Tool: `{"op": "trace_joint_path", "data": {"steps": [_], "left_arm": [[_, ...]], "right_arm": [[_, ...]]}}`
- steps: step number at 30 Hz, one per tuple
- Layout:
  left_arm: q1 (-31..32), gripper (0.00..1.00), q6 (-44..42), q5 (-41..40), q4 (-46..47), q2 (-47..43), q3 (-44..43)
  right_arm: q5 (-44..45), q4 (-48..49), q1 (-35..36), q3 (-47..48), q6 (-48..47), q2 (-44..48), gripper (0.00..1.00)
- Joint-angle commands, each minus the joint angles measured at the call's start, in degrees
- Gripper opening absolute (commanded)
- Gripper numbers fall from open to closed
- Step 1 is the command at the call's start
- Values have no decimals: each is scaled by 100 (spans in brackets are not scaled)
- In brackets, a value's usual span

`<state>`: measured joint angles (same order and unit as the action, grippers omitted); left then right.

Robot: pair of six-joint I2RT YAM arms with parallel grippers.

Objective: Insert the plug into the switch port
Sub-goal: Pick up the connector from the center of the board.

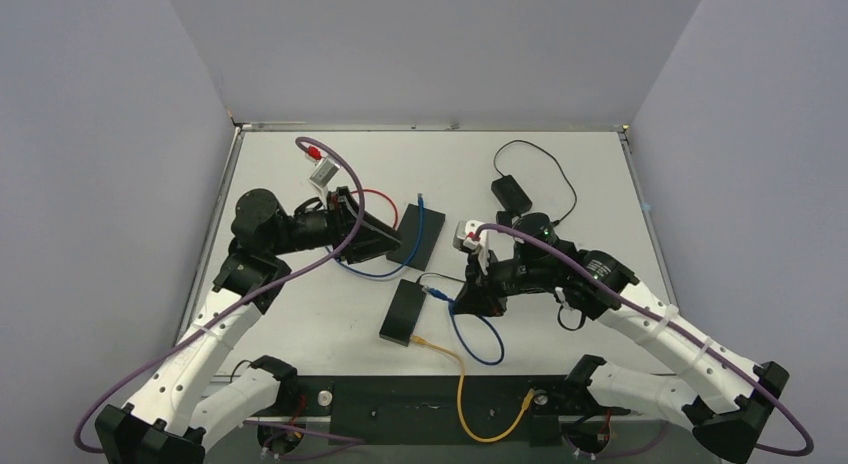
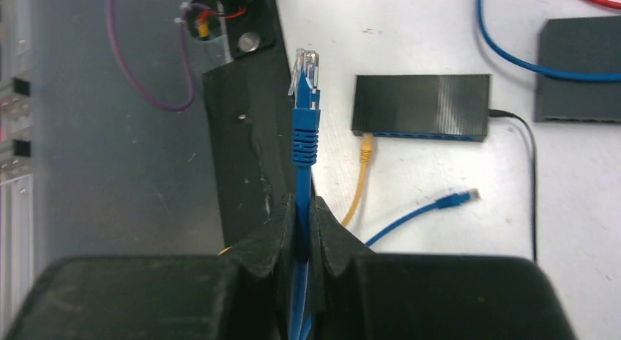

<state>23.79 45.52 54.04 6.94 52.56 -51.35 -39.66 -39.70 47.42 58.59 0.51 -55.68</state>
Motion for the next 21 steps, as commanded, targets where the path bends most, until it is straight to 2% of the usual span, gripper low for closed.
{"op": "trace_joint_path", "data": {"steps": [1,9,13,21], "left_arm": [[-24,41,203,532,603,-35,106],[27,43,229,910,733,-225,620],[30,49,196,1016,706,-373,748],[38,49,31,1242,586,-615,932]], "right_arm": [[-1296,649,-73,-26,-201,-150,0],[-1966,2272,-106,-397,861,-479,0],[-2218,2694,-110,-430,1153,-591,0],[-2357,3198,-143,-369,1601,-775,0]]}}
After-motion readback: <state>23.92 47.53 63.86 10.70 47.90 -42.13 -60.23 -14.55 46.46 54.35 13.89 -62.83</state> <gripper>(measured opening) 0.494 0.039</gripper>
